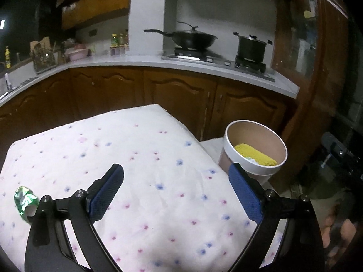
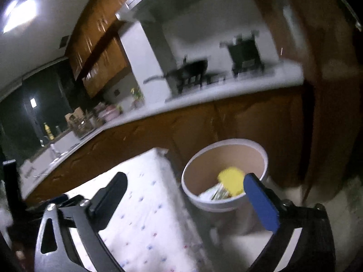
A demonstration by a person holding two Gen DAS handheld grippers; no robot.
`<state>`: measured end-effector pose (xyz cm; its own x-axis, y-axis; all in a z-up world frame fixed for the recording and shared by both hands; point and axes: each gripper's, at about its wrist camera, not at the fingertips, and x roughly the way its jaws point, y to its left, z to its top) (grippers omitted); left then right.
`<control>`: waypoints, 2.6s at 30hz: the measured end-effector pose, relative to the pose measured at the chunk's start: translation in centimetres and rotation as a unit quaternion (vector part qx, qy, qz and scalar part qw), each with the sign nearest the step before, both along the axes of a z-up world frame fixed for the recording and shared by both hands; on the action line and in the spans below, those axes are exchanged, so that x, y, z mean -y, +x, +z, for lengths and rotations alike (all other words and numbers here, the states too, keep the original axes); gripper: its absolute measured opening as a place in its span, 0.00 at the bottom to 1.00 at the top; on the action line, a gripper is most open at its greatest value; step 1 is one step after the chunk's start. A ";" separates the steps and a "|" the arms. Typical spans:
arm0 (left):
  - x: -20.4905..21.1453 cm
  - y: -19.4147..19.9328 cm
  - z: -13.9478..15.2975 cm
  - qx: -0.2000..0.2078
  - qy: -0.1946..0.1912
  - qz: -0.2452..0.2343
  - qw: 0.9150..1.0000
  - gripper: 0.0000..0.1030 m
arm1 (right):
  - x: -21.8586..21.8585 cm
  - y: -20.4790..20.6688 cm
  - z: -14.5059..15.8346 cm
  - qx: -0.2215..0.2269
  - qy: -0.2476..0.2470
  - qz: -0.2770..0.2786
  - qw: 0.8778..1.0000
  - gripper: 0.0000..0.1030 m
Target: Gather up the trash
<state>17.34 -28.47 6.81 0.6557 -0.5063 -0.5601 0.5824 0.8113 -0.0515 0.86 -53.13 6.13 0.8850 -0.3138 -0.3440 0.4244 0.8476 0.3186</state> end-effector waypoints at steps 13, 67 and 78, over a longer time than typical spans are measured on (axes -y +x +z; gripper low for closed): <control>-2.2 -4.8 -3.3 0.033 0.000 0.009 0.999 0.97 | -6.2 -2.5 -2.7 -0.019 -0.084 -0.052 0.995 1.00; -7.6 -10.5 -4.7 0.045 0.010 0.021 0.999 0.97 | -13.7 -6.6 -4.5 -0.053 -0.124 -0.023 0.991 1.00; -8.4 -10.8 -4.8 0.053 0.007 0.030 0.998 0.97 | -14.6 -6.5 -4.5 -0.051 -0.127 -0.018 0.990 1.00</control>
<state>6.58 -20.04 2.05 0.7406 -0.4563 -0.4933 0.5335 0.8456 0.0187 -5.62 -38.50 1.60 0.8358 -0.4329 -0.3378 0.4755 0.8782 0.0511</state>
